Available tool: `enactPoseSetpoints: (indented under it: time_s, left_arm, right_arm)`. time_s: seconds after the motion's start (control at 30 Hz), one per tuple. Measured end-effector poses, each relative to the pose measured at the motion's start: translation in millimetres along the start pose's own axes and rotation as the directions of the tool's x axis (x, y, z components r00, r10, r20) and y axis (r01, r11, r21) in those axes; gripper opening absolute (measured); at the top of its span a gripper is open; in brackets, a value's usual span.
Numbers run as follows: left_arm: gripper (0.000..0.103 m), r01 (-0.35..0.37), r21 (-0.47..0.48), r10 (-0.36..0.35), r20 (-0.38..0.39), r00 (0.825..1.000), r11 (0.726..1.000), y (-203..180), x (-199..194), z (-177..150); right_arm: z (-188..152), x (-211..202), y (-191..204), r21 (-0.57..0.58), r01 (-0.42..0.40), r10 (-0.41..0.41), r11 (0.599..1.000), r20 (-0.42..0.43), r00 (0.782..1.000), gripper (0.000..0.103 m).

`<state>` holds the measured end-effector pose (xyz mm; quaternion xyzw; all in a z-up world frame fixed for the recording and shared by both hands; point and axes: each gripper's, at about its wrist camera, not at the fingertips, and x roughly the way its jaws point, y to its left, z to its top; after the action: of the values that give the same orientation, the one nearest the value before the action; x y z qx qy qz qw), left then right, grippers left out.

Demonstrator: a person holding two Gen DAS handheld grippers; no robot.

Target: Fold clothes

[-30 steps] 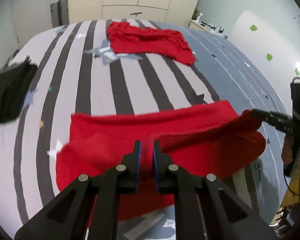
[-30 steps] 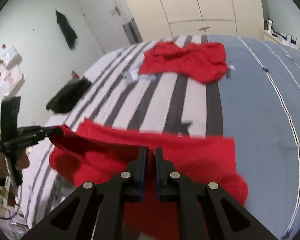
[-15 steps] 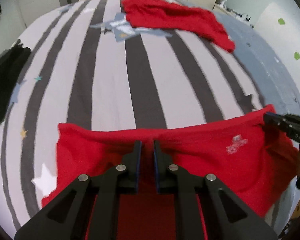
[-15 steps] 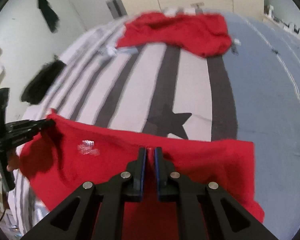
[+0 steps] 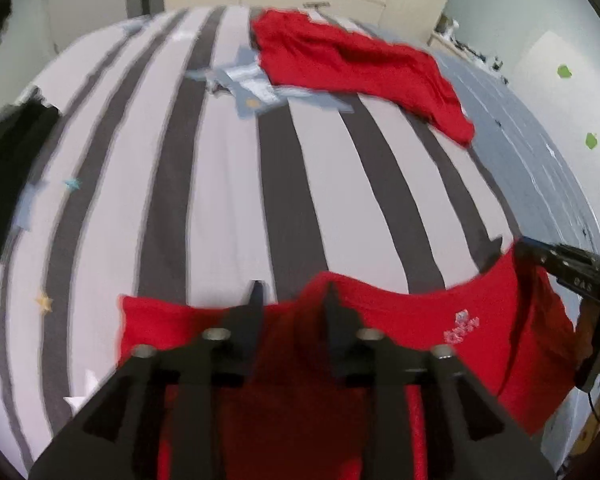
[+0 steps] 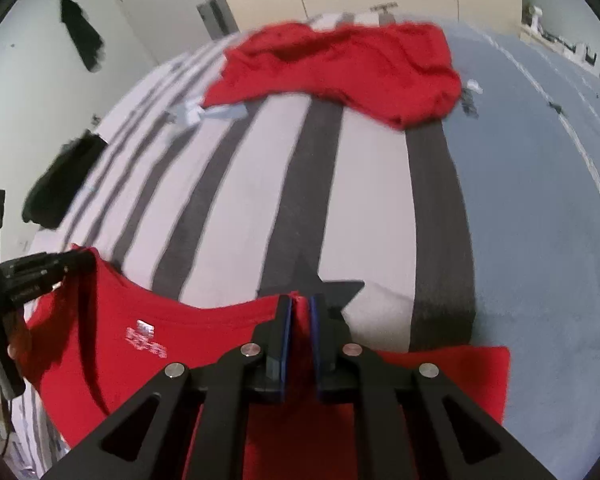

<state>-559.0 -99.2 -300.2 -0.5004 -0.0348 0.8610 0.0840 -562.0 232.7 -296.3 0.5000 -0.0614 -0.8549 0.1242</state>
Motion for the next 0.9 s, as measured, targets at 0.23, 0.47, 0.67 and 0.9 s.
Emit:
enactPoseSetpoints:
  time_s: [0.23,0.47,0.67,0.9]
  left_arm:
    - [0.067,-0.059,-0.022,0.057,-0.066,0.996,0.998,18.5,4.7,-13.1]
    - [0.067,-0.128,0.054,0.132,-0.08,0.988,0.99,2.2,5.5,-9.5]
    - [0.067,-0.024,0.007,0.024,-0.044,0.999,1.0,1.1,-9.2,5.4]
    - [0.067,-0.054,-0.075,0.05,-0.055,0.997,0.996,28.8,-15.4,1.7]
  right_arm:
    - [-4.1,-12.4,-17.8,0.057,0.012,-0.01,0.998,-0.038,0.999,0.035]
    - [-26.2,-10.0,-10.4,-0.034,0.048,-0.051,0.998,-0.094,0.994,0.035]
    - [-32.7,-9.9,-10.0,-0.049,0.095,-0.1,0.994,-0.099,0.99,0.034]
    - [-47.5,-19.4,-22.0,-0.042,0.122,-0.125,0.992,-0.104,0.987,0.032]
